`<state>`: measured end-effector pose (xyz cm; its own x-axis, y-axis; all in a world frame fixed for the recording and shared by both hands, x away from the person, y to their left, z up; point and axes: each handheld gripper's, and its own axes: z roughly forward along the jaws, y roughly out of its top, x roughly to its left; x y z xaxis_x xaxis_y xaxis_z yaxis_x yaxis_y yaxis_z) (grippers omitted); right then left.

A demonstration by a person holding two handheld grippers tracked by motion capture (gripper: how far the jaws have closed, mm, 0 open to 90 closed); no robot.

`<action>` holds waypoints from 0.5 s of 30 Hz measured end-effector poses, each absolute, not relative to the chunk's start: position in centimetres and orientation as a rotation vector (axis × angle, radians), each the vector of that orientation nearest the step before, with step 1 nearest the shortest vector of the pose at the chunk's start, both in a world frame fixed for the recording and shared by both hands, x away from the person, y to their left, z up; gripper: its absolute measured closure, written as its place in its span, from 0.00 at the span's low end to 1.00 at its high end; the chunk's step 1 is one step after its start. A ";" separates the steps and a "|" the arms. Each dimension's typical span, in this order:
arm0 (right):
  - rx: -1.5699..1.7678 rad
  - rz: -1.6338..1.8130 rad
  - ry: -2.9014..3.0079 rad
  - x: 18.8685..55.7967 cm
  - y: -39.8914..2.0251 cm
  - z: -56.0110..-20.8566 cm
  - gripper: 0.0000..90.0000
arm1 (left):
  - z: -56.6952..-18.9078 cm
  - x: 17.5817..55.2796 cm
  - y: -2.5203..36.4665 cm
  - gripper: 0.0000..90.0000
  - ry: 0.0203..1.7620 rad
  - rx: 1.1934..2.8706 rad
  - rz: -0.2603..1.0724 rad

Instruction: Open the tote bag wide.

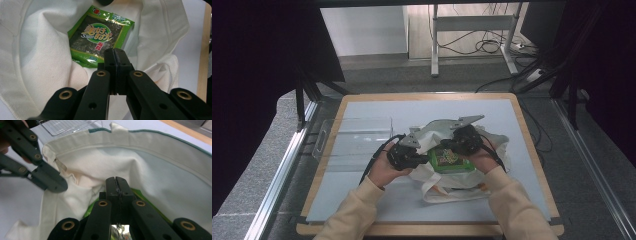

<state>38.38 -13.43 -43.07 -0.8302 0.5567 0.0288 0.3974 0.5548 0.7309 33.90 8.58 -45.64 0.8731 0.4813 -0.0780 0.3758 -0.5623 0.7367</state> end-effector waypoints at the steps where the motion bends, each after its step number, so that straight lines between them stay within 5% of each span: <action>1: 0.802 1.127 2.595 38.7 -13.0 -43.3 0.98 | -45.7 33.9 8.6 0.99 0.618 2.228 0.163; 15: 0.767 1.018 2.707 40.3 -10.0 -45.9 0.98 | -45.7 33.9 9.0 1.00 0.623 2.215 0.122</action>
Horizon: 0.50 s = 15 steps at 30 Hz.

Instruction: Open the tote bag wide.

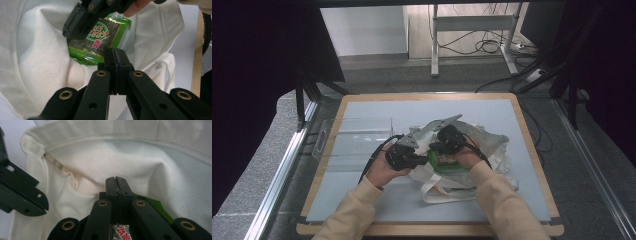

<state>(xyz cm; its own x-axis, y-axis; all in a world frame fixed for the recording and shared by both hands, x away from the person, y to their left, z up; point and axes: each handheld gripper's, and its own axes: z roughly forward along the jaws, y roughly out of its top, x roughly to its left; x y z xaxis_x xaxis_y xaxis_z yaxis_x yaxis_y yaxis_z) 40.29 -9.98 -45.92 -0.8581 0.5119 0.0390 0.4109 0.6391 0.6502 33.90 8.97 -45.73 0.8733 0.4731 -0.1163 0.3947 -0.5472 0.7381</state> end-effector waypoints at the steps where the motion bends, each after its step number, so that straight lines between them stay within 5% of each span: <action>1: 0.770 1.019 2.708 40.3 -10.0 -46.0 0.98 | -45.7 33.9 9.0 1.00 0.623 2.214 0.120; 15: 0.794 0.991 2.716 41.8 -9.2 -47.2 0.98 | -46.3 33.8 8.8 1.00 0.619 2.253 0.076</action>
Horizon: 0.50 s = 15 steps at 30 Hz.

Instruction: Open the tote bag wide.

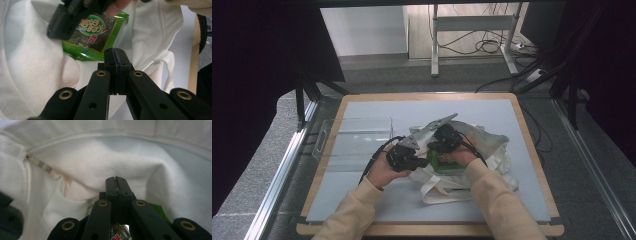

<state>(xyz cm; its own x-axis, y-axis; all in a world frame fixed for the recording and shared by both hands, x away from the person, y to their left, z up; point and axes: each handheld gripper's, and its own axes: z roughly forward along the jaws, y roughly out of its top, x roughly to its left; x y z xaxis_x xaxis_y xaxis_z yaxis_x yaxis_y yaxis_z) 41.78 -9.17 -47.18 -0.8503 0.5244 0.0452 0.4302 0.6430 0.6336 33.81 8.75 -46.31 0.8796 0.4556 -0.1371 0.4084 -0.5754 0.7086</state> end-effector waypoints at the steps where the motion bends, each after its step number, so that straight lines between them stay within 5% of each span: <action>1: 0.793 0.980 2.706 42.0 -9.2 -47.2 0.98 | -46.4 33.8 8.7 1.00 0.620 2.256 0.073; 15: 0.815 0.981 2.636 44.1 -9.3 -48.0 0.99 | -47.6 33.3 8.8 1.00 0.633 2.286 0.026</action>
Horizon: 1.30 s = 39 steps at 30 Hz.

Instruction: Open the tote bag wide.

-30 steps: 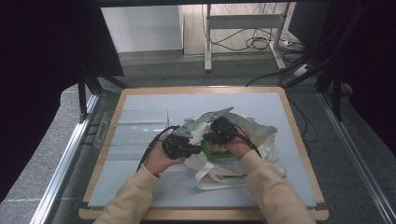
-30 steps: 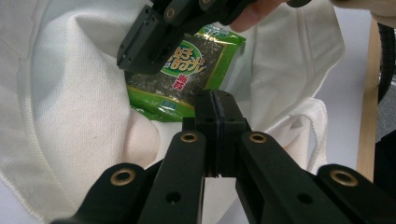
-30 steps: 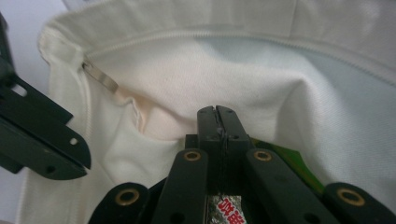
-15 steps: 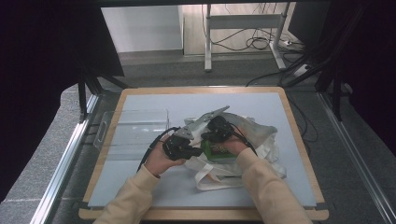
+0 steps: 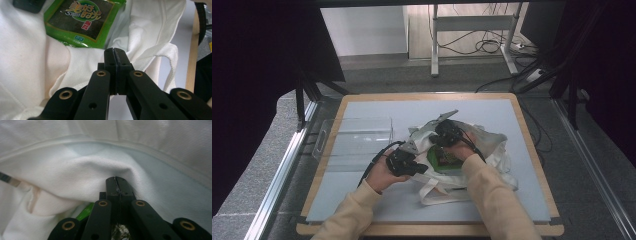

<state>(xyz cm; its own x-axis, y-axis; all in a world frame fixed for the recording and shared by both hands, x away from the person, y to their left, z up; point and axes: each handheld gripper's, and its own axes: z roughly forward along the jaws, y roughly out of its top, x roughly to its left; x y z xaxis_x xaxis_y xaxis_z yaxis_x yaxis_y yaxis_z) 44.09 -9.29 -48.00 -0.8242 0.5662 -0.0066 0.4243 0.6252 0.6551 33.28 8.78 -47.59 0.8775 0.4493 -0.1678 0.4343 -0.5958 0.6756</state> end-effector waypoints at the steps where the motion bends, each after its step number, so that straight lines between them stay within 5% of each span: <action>1: 0.811 0.976 2.634 44.2 -9.2 -48.0 0.99 | -47.6 33.3 8.8 1.00 0.634 2.286 0.024; 12: 0.858 1.007 2.598 45.3 -9.6 -48.3 0.99 | -47.7 33.2 8.7 1.00 0.636 2.293 0.021; 24: 0.759 0.993 2.681 41.6 -11.1 -47.9 0.99 | -47.9 33.4 8.7 1.00 0.631 2.307 0.032; 39: 0.764 0.945 2.683 42.2 -8.3 -49.7 0.99 | -47.9 33.3 8.7 1.00 0.633 2.306 0.028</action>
